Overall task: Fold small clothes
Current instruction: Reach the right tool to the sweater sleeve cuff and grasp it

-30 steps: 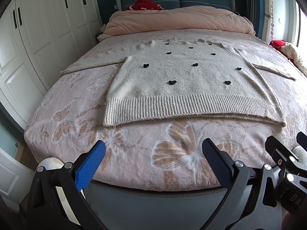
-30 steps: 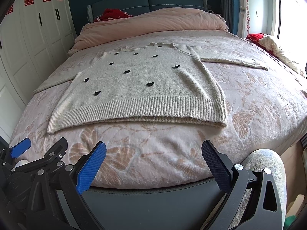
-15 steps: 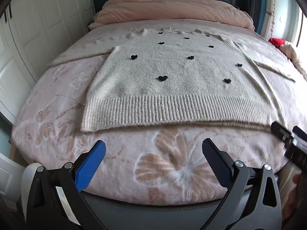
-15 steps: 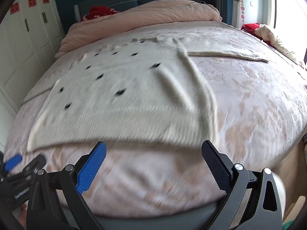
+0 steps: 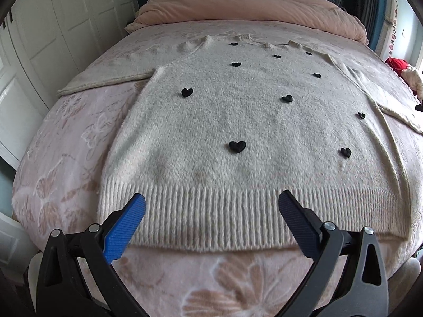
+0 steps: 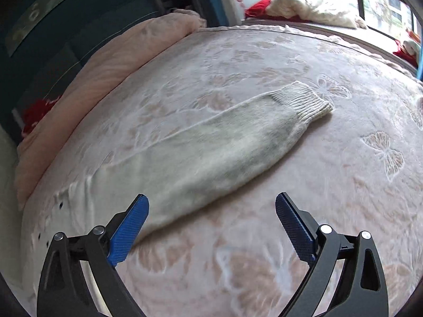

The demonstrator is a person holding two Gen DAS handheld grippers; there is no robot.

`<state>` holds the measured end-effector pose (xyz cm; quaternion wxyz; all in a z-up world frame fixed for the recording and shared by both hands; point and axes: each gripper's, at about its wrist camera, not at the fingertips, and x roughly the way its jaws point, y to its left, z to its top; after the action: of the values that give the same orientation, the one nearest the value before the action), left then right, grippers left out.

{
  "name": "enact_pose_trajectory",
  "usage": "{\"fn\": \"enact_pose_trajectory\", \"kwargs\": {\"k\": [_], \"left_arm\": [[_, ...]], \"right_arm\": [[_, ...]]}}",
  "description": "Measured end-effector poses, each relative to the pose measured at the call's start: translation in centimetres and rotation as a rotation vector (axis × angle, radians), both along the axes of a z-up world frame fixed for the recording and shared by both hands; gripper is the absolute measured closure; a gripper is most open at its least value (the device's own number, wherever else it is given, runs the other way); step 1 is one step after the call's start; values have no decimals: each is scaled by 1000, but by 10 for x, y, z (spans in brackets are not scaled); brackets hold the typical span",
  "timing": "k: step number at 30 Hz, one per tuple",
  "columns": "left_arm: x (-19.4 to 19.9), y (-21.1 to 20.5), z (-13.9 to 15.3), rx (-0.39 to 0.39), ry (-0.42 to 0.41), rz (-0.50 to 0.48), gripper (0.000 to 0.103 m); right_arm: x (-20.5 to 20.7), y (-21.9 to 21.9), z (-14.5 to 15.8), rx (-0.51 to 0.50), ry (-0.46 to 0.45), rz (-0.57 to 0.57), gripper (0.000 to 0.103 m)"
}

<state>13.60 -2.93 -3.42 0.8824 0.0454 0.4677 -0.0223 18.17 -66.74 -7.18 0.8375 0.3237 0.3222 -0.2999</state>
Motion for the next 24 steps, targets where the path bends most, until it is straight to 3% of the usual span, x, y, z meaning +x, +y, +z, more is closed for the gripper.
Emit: {"fn": "enact_pose_trajectory", "kwargs": {"k": [5,7,11,13,15,18,21,24], "left_arm": [[15,-8,-5,3,14,-11,5],[19,-8,-8,0,20,-13,5],[24,-7,-12,6,21,-11,5],[26,-3,-13,-2,18,-3,5],[27,2,-12,-19,19,7,5],[30,11,-10,-55,18,26,5],[33,20,-6,-78,11,51,5],[34,31,1,-106,-6,80,5]], "right_arm": [[8,-61,-27,130,-15,-179,14],[11,-72,-36,161,-22,-208,24],[21,-84,-40,201,-63,-210,91],[20,-70,-21,188,-179,-213,91],[32,-48,14,142,-301,-115,91],[71,19,80,23,-391,139,91],[110,117,137,-46,-486,423,91],[144,232,164,-86,-508,711,86]]}}
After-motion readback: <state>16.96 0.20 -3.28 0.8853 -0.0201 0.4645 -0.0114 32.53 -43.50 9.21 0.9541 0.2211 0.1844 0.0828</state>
